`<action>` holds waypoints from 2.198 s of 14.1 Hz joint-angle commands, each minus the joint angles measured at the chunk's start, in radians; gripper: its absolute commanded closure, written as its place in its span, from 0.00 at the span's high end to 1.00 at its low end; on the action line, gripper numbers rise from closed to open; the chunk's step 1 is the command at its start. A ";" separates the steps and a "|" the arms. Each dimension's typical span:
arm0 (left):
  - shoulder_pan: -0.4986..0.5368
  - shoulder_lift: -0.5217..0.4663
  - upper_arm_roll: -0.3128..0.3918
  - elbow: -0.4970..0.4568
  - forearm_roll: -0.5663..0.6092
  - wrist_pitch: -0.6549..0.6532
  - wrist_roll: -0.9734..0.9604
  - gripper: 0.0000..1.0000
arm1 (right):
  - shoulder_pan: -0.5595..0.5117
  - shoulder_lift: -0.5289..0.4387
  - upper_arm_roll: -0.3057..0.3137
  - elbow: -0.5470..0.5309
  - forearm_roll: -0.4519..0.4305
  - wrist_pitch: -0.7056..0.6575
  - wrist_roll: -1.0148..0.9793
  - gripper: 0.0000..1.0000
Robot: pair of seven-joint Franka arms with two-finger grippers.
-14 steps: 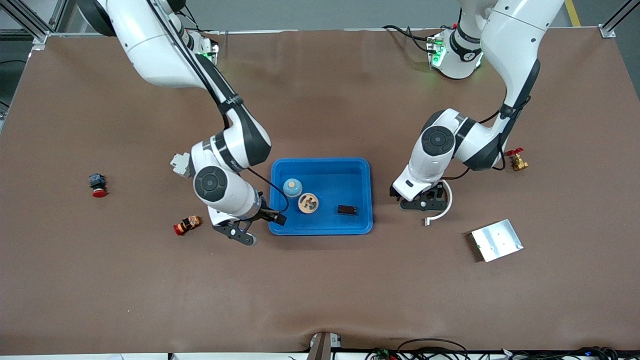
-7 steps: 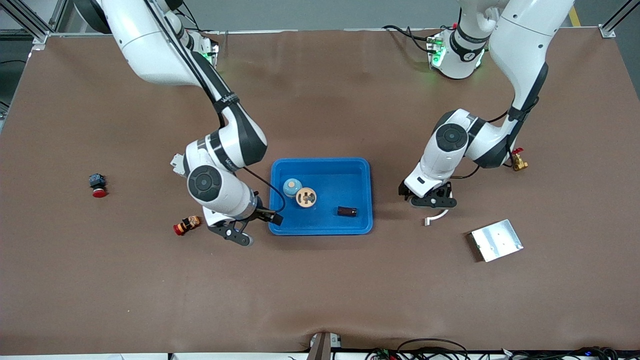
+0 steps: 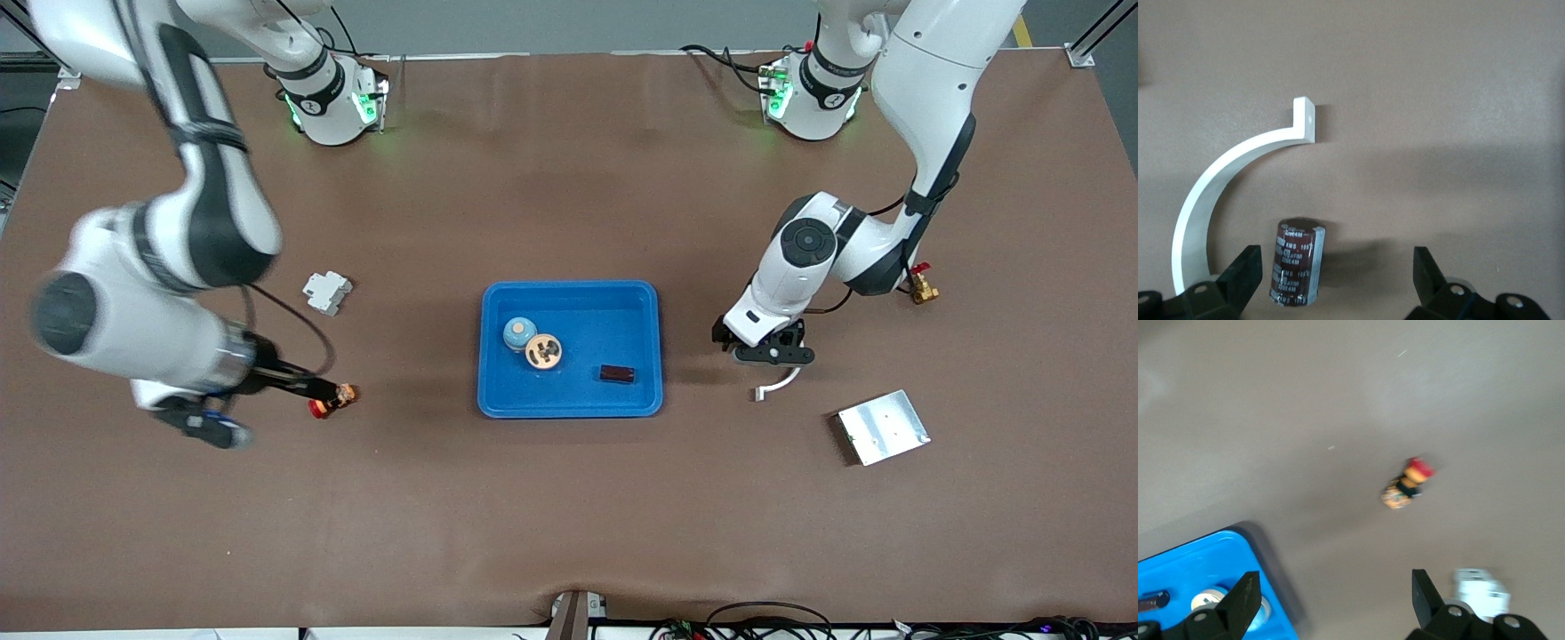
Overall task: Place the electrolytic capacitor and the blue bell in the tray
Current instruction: 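Grasp the second capacitor with the left gripper while the right gripper withdraws, then carry the capacitor over the tray with the left gripper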
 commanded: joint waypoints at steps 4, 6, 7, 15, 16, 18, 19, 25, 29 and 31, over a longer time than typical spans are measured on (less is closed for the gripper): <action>0.047 -0.018 -0.008 -0.054 0.070 0.043 0.010 1.00 | -0.139 -0.229 0.017 -0.063 -0.013 -0.150 -0.180 1.00; 0.072 -0.007 -0.008 -0.054 0.075 0.054 0.010 1.00 | -0.160 -0.276 0.017 -0.055 -0.057 -0.189 -0.273 1.00; 0.072 -0.005 -0.008 -0.056 0.074 0.054 0.008 1.00 | -0.162 -0.301 0.019 -0.052 -0.091 -0.196 -0.293 1.00; 0.072 -0.005 -0.010 -0.062 0.074 0.054 -0.009 0.07 | -0.217 -0.367 0.024 -0.049 -0.151 -0.291 -0.370 1.00; 0.072 -0.005 -0.010 -0.062 0.074 0.054 -0.009 0.00 | -0.216 -0.365 0.025 -0.048 -0.171 -0.293 -0.373 1.00; 0.069 -0.007 -0.008 -0.059 0.074 0.054 -0.007 0.00 | -0.216 -0.365 0.019 -0.051 -0.171 -0.296 -0.378 1.00; 0.069 -0.005 -0.010 -0.056 0.074 0.054 -0.009 0.00 | -0.214 -0.365 0.019 -0.052 -0.171 -0.296 -0.378 1.00; 0.059 -0.009 -0.033 -0.010 0.072 0.049 -0.190 0.00 | -0.214 -0.364 0.022 -0.051 -0.170 -0.305 -0.378 1.00; 0.072 -0.022 -0.079 0.013 0.045 0.045 -0.412 0.00 | -0.216 -0.364 0.022 -0.049 -0.162 -0.310 -0.380 1.00; 0.072 -0.028 -0.094 0.028 0.008 0.040 -0.557 0.00 | -0.220 -0.362 0.019 -0.049 -0.162 -0.310 -0.381 1.00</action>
